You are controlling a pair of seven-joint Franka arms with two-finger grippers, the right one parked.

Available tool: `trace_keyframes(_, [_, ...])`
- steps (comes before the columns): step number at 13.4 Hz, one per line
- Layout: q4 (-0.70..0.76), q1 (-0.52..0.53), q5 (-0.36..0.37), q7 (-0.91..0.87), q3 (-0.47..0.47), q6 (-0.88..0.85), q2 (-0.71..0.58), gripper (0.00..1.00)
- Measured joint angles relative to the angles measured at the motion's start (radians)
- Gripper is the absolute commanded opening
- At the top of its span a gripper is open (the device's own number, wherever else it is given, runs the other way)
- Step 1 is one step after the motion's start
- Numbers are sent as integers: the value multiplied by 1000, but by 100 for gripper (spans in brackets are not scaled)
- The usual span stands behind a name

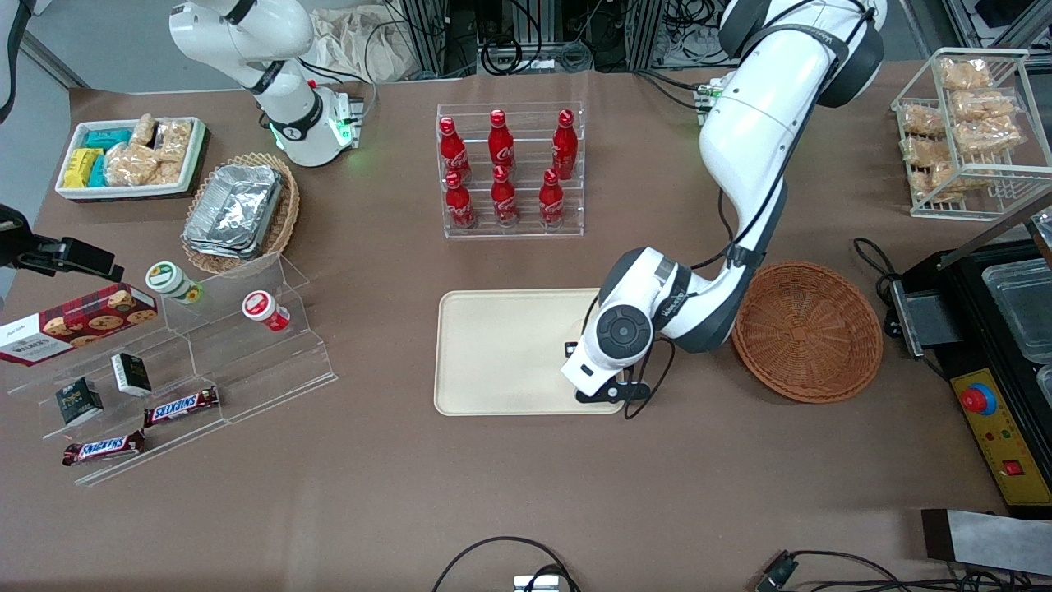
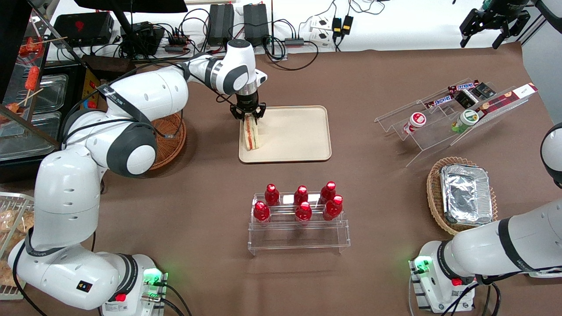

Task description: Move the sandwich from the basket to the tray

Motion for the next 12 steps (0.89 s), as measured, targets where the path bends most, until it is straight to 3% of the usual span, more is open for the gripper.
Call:
trace_keyframes(5, [-7, 5, 8, 0, 21, -119, -153, 100])
trace_keyframes(12, [-407, 8, 11, 74, 160, -134, -596, 100])
